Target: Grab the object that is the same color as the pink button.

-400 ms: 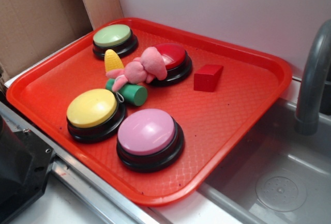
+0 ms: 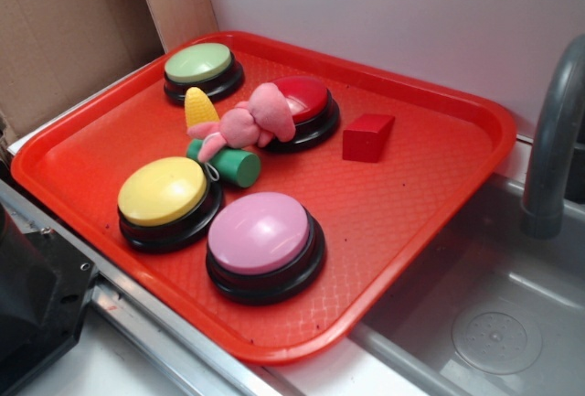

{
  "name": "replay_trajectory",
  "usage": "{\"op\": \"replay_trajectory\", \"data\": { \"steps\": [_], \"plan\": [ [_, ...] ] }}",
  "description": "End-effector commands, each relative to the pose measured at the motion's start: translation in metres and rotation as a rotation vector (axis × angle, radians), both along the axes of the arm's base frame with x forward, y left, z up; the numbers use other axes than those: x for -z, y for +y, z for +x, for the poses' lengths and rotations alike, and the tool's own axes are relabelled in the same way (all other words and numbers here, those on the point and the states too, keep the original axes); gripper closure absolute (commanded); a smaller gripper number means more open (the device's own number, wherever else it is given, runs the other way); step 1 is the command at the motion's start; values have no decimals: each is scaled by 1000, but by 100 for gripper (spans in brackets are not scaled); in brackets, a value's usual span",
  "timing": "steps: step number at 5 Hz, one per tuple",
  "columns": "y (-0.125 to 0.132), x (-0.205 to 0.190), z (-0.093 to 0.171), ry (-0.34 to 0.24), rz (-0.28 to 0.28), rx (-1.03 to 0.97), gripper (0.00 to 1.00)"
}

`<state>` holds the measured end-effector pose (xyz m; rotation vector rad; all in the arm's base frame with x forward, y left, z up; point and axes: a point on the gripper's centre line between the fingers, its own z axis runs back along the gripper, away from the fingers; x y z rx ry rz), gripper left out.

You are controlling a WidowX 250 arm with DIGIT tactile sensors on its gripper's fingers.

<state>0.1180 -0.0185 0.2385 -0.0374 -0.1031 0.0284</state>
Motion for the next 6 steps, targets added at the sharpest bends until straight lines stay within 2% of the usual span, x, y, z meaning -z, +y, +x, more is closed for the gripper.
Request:
{"op": "replay_trajectory", "data": {
  "steps": [1,2,3,4,6],
  "plan": [
    [-5,39,50,-149,92,63,0],
    [-7,65,73,-190,112,124,0],
    [-12,95,95,-289,155,131,0],
    [-11,122,112,-279,207,133,0],
    [-6,166,133,-321,300,82,0]
  ]
}}
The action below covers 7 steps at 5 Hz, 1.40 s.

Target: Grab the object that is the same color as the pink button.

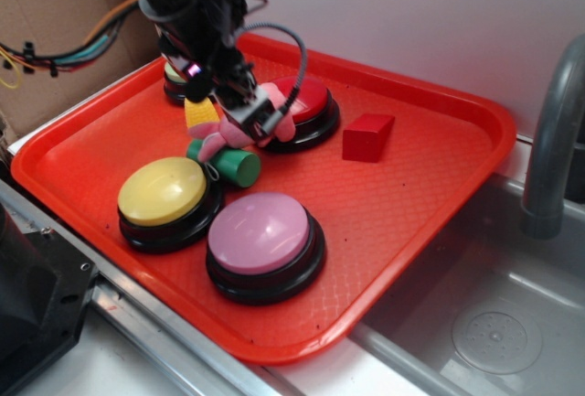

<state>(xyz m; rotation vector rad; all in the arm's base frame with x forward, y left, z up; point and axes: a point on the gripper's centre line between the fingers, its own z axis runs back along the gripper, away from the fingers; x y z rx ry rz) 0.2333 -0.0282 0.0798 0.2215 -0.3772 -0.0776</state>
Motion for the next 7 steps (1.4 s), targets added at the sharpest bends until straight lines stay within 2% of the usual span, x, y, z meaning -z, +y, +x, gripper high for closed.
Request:
{"op": "replay_trajectory", "data": {
  "steps": [1,2,3,4,5,6,7],
  "plan": [
    [7,20,23,-31,50,-7,0],
    [9,28,26,-7,43,3,0],
    [10,30,26,-12,43,-12,33],
    [11,26,24,-19,33,-21,100],
    [18,5,22,-3,-1,-116,100],
    [33,-28,25,100,-143,-175,100],
    [46,-65,17,120,-257,-222,100]
  ]
}}
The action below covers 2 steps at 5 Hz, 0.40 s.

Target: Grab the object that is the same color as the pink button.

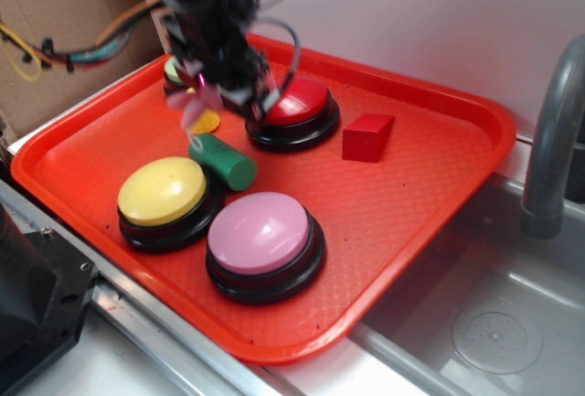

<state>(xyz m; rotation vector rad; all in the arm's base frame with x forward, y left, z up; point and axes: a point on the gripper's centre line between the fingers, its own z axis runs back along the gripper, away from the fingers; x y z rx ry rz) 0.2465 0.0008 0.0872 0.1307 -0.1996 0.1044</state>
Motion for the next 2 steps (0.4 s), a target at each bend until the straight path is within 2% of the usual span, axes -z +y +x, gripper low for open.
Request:
{"op": "replay_trajectory", "data": {
  "steps": [1,2],
  "plan": [
    [36,-93,-10,-87,-178,-130,100],
    [45,-111,-21,-122,-211,-159,100]
  ]
}}
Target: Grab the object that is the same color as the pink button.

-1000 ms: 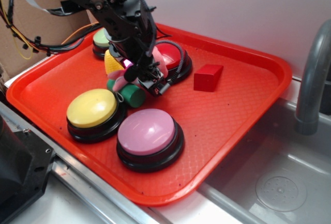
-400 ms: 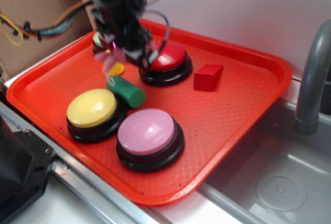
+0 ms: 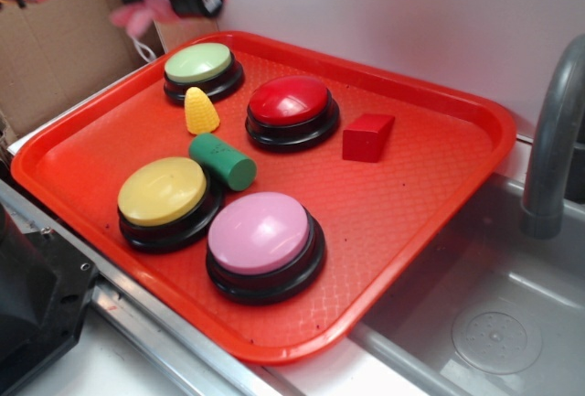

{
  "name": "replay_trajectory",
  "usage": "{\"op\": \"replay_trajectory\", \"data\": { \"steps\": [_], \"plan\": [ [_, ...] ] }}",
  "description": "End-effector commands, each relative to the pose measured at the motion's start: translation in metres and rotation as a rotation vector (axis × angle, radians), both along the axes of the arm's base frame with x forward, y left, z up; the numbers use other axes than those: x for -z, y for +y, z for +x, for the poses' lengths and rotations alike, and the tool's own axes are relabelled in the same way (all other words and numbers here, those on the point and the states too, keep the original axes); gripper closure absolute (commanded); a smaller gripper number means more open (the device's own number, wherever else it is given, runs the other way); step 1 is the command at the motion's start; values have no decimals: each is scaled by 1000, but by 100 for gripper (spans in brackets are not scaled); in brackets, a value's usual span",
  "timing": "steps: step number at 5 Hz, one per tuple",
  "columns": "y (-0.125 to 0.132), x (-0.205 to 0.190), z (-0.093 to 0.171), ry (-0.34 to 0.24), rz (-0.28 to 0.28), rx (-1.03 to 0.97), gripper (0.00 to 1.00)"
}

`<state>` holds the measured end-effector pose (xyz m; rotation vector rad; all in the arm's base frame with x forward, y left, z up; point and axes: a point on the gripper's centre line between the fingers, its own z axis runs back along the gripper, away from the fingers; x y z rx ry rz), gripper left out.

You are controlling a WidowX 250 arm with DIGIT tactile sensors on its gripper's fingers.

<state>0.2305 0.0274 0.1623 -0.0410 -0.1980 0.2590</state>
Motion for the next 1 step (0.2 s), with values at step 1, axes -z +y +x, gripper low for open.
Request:
{"op": "replay_trajectory", "data": {
  "steps": [1],
  "plan": [
    [18,-35,-6,-39,-43,28,100]
  ]
}}
